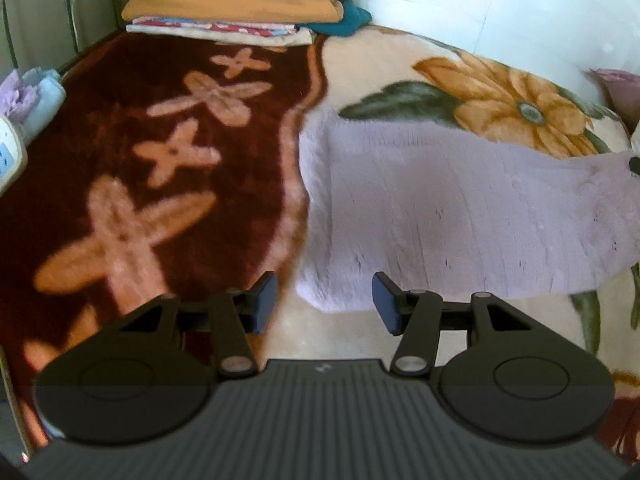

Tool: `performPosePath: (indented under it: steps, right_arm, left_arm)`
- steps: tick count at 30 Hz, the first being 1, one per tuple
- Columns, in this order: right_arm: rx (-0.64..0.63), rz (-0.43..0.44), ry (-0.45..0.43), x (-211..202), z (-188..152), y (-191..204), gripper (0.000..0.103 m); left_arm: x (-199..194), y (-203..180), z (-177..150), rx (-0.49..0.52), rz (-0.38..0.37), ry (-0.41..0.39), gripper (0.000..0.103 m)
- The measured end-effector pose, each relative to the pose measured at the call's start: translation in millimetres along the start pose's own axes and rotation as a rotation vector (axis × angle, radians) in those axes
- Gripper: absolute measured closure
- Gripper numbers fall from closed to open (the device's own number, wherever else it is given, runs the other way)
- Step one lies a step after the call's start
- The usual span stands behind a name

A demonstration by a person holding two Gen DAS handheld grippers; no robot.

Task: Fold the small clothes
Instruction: 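Grasp the folded cardigan edge with the right tool, then fold the held edge over the bundle with the right tool and release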

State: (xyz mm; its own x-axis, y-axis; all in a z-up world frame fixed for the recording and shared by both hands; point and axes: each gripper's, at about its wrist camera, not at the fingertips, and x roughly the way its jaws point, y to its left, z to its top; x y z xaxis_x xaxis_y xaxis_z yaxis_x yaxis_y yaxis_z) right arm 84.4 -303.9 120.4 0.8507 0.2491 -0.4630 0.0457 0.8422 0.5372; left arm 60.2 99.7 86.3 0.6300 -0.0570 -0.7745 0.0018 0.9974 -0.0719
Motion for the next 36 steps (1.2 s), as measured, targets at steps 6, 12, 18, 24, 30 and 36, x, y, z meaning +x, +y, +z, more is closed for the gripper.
performPosePath:
  steps: [6,12,18,24,30,36]
  right_arm:
    - [0.005,0.155,0.014,8.8,4.2,68.6,0.076]
    - [-0.067,0.245,0.089,38.6,-29.8,136.4,0.076]
    - [-0.079,0.179,0.278,102.3,-105.1,160.7,0.076]
    - [-0.127,0.166,0.262,108.4,-127.4,173.2,0.076]
    - [-0.283,0.245,0.213,88.6,-119.1,212.2,0.076]
    - [-0.495,0.201,0.291,102.5,-166.8,240.4,0.065]
  left_arm:
    - [-8.8,10.7,18.1,0.006,0.015,-0.049,0.049]
    - [-2.8,25.1,15.7,-0.040,-0.001,-0.041,0.048]
    - [12.9,40.3,1.8,-0.082,-0.010,0.006,0.048]
    - [15.4,54.6,-5.1,-0.087,-0.023,0.014,0.048]
    - [9.9,71.4,-2.1,-0.111,-0.032,-0.016,0.048]
    - [5.5,80.6,5.8,-0.168,-0.040,-0.029,0.048]
